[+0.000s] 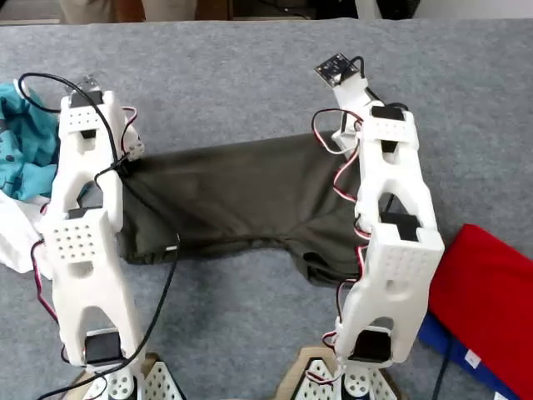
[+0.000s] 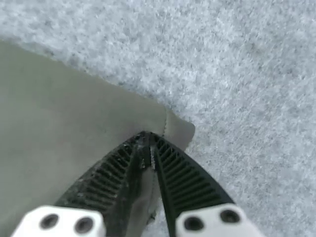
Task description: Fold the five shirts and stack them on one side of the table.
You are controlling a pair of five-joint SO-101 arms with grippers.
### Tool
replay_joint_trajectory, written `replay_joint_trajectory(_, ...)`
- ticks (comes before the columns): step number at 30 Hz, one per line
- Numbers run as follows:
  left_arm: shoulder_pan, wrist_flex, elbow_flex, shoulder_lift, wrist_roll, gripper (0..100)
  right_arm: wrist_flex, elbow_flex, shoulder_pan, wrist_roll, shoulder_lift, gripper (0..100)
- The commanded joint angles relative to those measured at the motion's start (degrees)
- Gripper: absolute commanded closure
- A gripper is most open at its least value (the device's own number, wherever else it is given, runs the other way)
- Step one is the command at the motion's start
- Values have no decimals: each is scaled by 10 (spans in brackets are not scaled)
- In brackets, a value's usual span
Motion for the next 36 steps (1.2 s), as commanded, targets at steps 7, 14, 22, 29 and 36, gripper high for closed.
replay_joint_trajectory(7,36,178,-264,19,-50,981,18,32,-2,-9,-140,993)
replay_joint_trajectory(14,58,182,-193,-47,-98,981,-5,145,-29,-46,-309,993)
replay_joint_trajectory(22,120,146,160,-317,-118,981,-5,334,-28,-45,-465,993)
replay_joint_trajectory(29,116,-60,547,-499,-120,981,-8,428,-22,-45,-530,993)
replay_joint_trajectory(36,107,-142,608,-498,-117,981,-78,466,21,10,-464,993)
